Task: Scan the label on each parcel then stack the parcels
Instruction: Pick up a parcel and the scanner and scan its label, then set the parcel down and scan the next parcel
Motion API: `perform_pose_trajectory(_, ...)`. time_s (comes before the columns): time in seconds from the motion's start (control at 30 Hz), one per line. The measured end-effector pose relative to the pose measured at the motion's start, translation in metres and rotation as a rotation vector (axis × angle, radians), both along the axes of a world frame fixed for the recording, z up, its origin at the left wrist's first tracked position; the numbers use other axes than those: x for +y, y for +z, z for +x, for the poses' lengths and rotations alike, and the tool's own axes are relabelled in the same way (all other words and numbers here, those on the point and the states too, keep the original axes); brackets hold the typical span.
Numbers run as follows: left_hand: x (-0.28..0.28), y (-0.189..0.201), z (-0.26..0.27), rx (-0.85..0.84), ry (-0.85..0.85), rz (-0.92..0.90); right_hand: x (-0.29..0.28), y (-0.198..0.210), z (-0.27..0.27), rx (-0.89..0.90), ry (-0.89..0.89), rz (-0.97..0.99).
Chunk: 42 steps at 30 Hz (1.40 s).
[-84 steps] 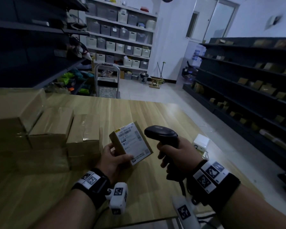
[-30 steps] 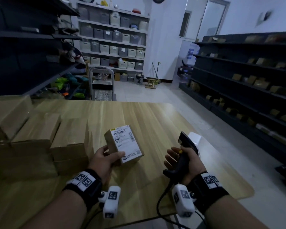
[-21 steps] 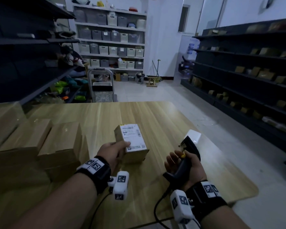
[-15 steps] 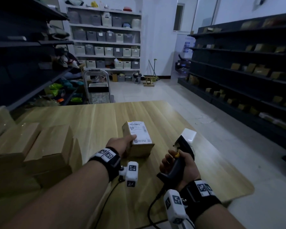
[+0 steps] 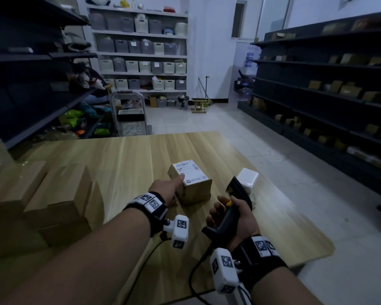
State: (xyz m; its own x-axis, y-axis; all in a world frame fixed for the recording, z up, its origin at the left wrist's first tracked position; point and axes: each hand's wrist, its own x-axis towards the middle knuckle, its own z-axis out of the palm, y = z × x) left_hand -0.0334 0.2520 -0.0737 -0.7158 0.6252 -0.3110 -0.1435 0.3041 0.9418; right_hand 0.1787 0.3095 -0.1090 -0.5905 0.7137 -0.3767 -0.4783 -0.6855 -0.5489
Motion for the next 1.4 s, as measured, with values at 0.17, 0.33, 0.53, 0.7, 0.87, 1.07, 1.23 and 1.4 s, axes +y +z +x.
perform_pose_trajectory(0.17,-0.026,0.008,0.007,0.105,0.036,-0.001,-0.001,0.002,0.000,-0.004,0.018,0.009)
perform_pose_trajectory(0.33,-0.063,0.032,0.018,0.280,0.039,0.024,-0.004,0.000,0.001,-0.042,-0.001,0.040)
perform_pose_trajectory(0.53,-0.129,0.077,0.013,0.542,0.116,0.065,-0.027,0.022,-0.008,-0.062,-0.001,0.056)
perform_pose_trajectory(0.7,-0.170,0.113,-0.023,0.868,0.149,-0.238,-0.065,0.053,-0.041,-0.008,0.204,0.176)
perform_pose_trajectory(0.87,-0.201,0.123,-0.050,1.093,0.005,-0.767,-0.107,0.064,-0.077,-0.026,0.277,0.264)
perform_pose_trajectory(1.07,-0.210,0.101,-0.063,1.175,-0.199,-1.004,-0.131,0.065,-0.101,-0.033,0.319,0.279)
perform_pose_trajectory(1.23,-0.212,0.089,-0.061,1.257,-0.241,-1.000,-0.138,0.058,-0.109,-0.066,0.336,0.279)
perform_pose_trajectory(1.4,-0.217,0.092,-0.050,1.277,-0.233,-0.866,-0.139,0.054,-0.109,-0.084,0.326,0.292)
